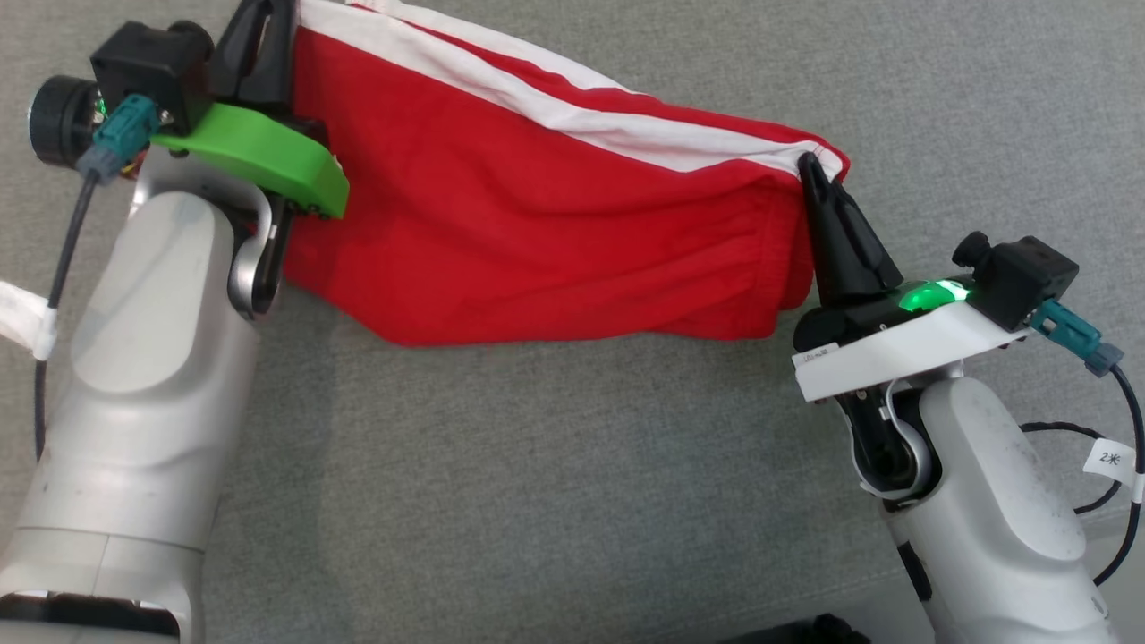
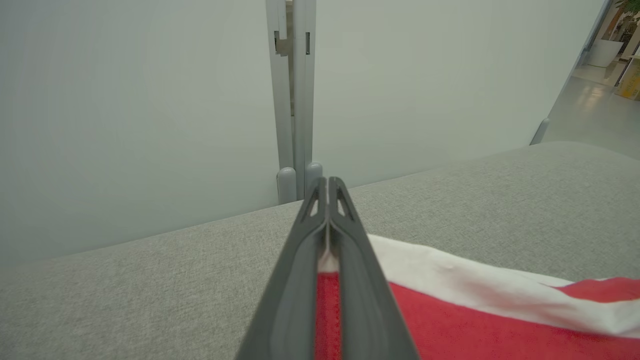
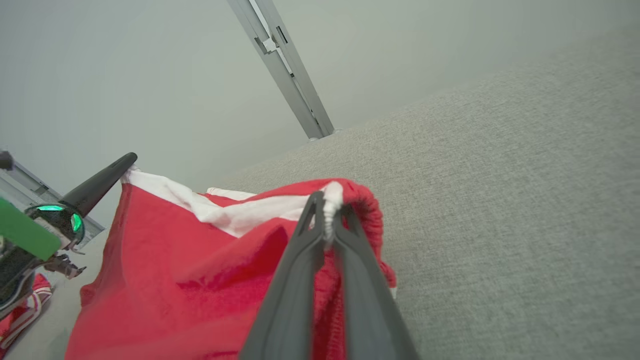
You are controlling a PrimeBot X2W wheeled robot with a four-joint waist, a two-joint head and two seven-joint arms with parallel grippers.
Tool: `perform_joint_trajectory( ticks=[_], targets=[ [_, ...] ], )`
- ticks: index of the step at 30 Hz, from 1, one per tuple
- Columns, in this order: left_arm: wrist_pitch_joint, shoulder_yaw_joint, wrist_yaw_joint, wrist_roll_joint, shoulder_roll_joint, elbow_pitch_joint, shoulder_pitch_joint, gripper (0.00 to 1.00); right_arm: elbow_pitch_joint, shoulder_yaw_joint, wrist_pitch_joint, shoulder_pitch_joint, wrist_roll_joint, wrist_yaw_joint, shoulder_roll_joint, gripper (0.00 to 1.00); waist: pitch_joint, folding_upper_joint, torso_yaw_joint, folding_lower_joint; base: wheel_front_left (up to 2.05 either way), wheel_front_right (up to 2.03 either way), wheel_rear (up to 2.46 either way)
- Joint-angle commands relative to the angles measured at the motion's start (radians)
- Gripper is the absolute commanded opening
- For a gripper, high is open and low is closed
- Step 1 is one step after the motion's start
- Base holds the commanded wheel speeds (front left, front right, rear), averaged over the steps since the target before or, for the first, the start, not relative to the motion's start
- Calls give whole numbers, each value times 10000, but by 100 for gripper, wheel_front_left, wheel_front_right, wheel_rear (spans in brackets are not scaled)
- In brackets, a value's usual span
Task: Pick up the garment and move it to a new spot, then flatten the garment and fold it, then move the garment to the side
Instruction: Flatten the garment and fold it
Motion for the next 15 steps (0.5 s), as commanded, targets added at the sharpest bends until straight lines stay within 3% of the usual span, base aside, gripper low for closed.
perform_joint_trajectory(
  ticks=[1,15],
  targets=[
    [-6,18,30,124,111,138,-315,0,-52,-18,-45,-155,-64,-15,64,0,649,-1,-519,0,0,0,0],
    [-6,271,30,442,125,1247,-1215,0,-135,-253,-45,-393,105,-15,202,0,895,-1,-751,0,0,0,0]
  ],
)
